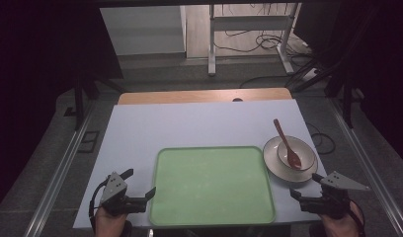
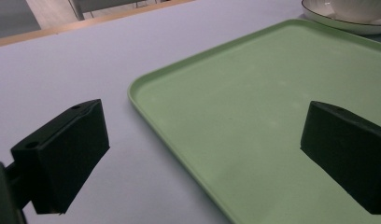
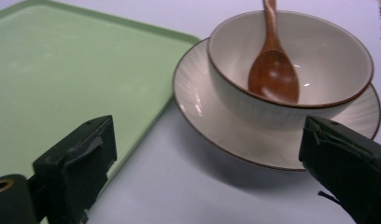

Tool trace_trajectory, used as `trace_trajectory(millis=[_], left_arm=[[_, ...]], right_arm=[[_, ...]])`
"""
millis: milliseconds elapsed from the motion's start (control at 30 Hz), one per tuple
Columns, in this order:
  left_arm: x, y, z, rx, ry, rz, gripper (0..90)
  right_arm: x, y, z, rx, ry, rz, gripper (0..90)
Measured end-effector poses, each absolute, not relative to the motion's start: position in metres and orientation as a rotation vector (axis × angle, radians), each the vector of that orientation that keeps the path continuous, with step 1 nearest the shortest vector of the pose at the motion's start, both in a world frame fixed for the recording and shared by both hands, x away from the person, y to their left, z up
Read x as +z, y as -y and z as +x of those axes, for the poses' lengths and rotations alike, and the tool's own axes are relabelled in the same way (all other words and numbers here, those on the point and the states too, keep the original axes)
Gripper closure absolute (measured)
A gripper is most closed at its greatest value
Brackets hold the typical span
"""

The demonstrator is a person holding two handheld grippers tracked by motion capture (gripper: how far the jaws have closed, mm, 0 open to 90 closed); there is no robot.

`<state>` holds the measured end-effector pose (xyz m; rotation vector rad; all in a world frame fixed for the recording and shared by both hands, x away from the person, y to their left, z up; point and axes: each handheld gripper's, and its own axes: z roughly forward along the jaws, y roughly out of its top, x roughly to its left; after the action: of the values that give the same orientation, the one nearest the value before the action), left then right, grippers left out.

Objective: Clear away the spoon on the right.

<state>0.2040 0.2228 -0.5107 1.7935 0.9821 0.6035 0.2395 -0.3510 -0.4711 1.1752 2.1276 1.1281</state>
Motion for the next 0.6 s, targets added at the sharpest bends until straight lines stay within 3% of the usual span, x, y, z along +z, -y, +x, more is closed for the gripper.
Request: trace_trajectory(millis=[600], left_arm=[[-0.5116, -0.2239, 0.2047, 0.566, -0.971, 1.781, 1.2]], right_arm=[[-0.4705, 0.3504, 0.2434, 1.113, -2.123, 1.143, 0.0]])
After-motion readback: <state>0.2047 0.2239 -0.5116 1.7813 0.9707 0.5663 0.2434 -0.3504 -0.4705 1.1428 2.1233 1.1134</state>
